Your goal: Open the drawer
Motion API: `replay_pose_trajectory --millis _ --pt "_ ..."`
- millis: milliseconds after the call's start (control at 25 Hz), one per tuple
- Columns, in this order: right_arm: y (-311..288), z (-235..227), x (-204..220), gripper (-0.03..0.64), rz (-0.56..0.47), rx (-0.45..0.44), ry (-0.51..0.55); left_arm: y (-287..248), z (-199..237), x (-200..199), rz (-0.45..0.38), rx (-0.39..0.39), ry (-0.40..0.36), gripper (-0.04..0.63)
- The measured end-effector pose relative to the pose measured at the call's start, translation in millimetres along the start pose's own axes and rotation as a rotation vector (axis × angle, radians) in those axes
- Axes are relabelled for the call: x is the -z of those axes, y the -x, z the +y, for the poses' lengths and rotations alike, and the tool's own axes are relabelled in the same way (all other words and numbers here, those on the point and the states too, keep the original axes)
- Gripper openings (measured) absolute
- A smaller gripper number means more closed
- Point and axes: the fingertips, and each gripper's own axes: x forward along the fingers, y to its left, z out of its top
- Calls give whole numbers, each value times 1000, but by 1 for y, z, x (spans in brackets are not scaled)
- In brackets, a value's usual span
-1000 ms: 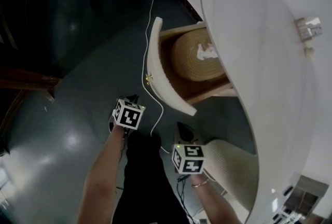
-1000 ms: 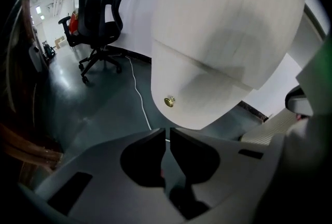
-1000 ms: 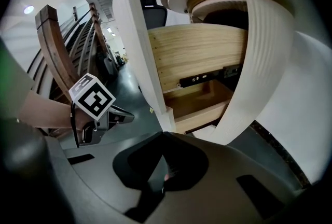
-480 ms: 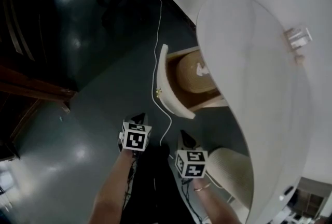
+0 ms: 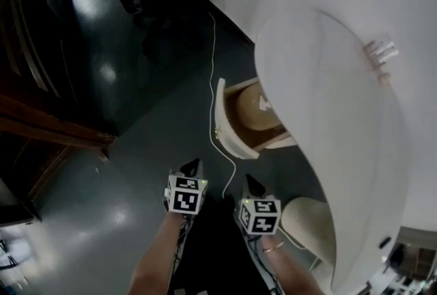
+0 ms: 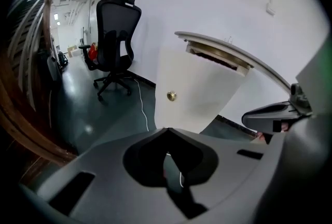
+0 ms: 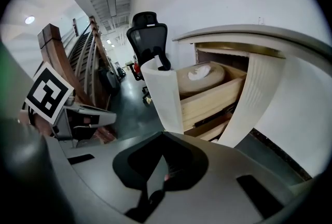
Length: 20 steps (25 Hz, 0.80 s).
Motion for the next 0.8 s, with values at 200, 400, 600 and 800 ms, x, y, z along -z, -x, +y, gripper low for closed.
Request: replay_pose_trajectory --millis 200,400,600,800 --pt "17 4 -15 4 -28 -4 -15 32 -3 -20 -65 -4 1 5" --pt "37 12 -24 3 -37 -10 5 59 -6 -28 -100 -9 -7 3" --pt "54 17 -33 3 -54 -14 -4 82 -10 -36 -125 -6 -14 4" --pt "71 16 -49 3 -104 -31 -5 103 -16 -48 -171 -11 -40 3"
